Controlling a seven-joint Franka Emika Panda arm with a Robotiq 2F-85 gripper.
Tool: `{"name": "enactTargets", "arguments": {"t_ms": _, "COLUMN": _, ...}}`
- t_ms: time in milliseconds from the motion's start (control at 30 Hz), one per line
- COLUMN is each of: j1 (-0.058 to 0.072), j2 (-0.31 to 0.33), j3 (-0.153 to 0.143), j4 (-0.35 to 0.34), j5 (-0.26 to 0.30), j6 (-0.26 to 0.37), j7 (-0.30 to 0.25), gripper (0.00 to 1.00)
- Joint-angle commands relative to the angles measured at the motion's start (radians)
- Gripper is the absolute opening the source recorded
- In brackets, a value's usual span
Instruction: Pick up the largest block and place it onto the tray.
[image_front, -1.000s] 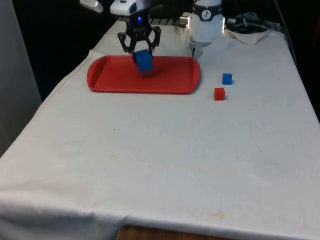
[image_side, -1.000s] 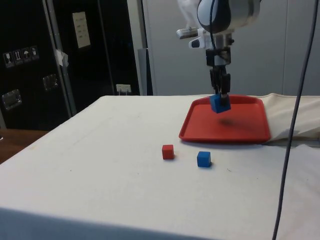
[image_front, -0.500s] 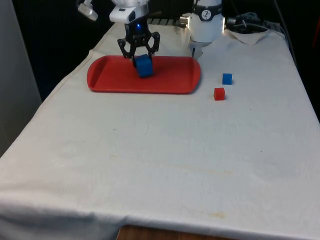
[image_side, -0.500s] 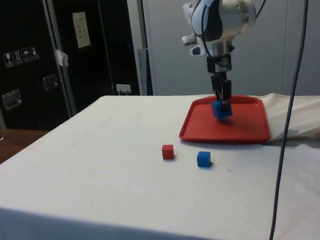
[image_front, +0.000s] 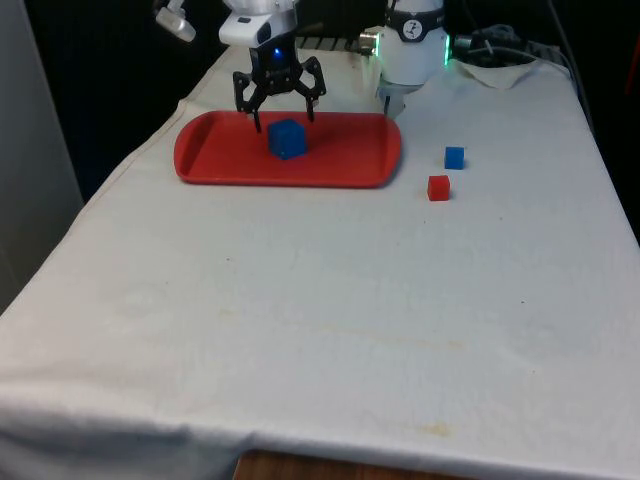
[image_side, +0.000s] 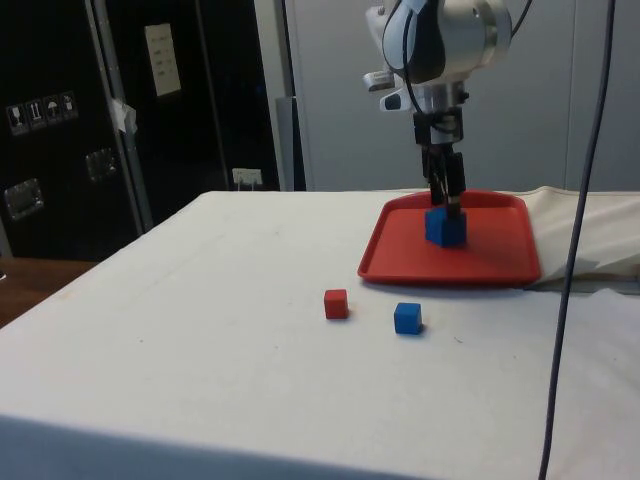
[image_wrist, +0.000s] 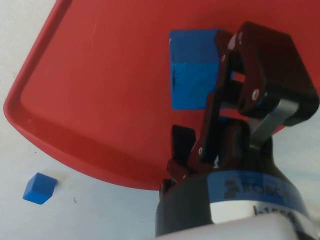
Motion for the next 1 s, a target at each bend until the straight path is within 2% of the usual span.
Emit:
{"name": "enactTargets", "arguments": {"t_ms": 0, "j1": -0.001, "j2": 0.000, "j3": -0.001, "j4": 0.001, "j5": -0.001, "j6": 0.001, "j7": -0.001, "gripper": 1.00}}
{"name": "enactTargets", "arguments": {"t_ms": 600, "j1": 0.003, "j2": 0.000, "j3": 0.003, "j4": 0.022, "j5": 0.000, "j6": -0.007, "j7": 0.017, "gripper": 1.00}}
{"name": "enactTargets", "arguments": {"t_ms": 833, "j1": 0.018, "j2": -0.012, "j3": -0.001, "j4": 0.067, "j5": -0.014, "j6": -0.032, "j7": 0.057, "gripper": 1.00}}
{"name": "enactTargets", "arguments": {"t_ms": 867, "j1": 0.012, "j2": -0.018, "j3": 0.004, "j4": 0.064, "j5": -0.001, "j6": -0.029, "j7": 0.042, "gripper": 1.00}}
{"name": "enactTargets", "arguments": {"t_ms": 900, "j1": 0.022, "j2": -0.016, "j3": 0.001, "j4": 0.082, "j5": -0.017, "j6": -0.043, "j7": 0.069, "gripper": 1.00}}
{"name": "enactTargets", "arguments": {"t_ms": 967, "j1": 0.024, "j2": -0.020, "j3": 0.004, "j4": 0.098, "j5": -0.021, "j6": -0.054, "j7": 0.081, "gripper": 1.00}}
